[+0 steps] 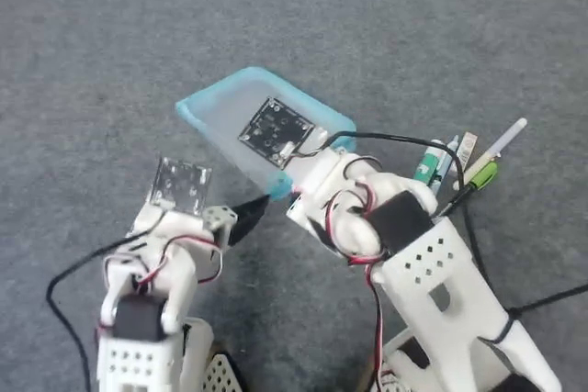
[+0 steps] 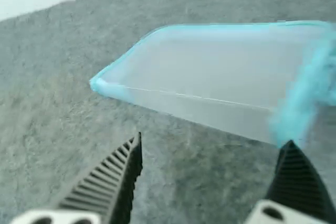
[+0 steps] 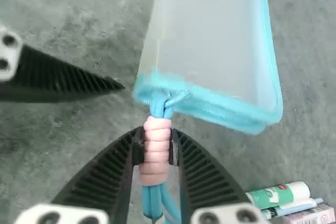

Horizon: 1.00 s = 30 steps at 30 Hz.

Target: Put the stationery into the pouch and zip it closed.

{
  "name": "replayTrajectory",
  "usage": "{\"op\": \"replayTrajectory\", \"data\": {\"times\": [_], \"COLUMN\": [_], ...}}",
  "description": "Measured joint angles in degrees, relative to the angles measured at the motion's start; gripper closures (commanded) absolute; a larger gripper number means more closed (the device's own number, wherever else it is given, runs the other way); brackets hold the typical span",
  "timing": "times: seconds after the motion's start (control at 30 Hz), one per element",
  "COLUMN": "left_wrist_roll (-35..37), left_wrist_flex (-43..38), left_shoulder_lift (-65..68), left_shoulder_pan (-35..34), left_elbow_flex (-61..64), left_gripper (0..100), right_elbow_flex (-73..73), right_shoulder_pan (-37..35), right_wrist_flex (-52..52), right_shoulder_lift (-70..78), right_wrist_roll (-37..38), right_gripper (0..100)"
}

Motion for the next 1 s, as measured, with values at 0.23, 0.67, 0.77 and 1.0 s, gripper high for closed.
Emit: {"op": "replayTrajectory", "data": {"times": [0.23, 0.67, 0.77, 1.0], "left_wrist_roll": [-0.4, -0.3, -0.2, -0.3], "left_wrist_flex": [5.5, -8.3, -11.6, -13.3], "left_shoulder_lift": [-13.3, 4.0, 8.0, 11.2], "left_shoulder_pan": [2.0, -0.3, -1.8, -3.1], "left_elbow_flex": [-0.3, 1.1, 1.1, 1.1], "left_gripper": [62, 62, 62, 62], "right_elbow_flex": [-0.4, -0.1, 2.1, 14.8], "right_shoulder_pan": [-2.4, -2.3, -3.3, -4.1], "right_wrist_flex": [0.5, 2.2, 2.3, -0.5], "right_shoulder_lift": [-0.5, -6.9, -8.1, -11.4], "right_wrist_roll": [-1.5, -1.5, -1.6, -0.3], "right_gripper": [99.2, 99.2, 99.2, 99.2]}}
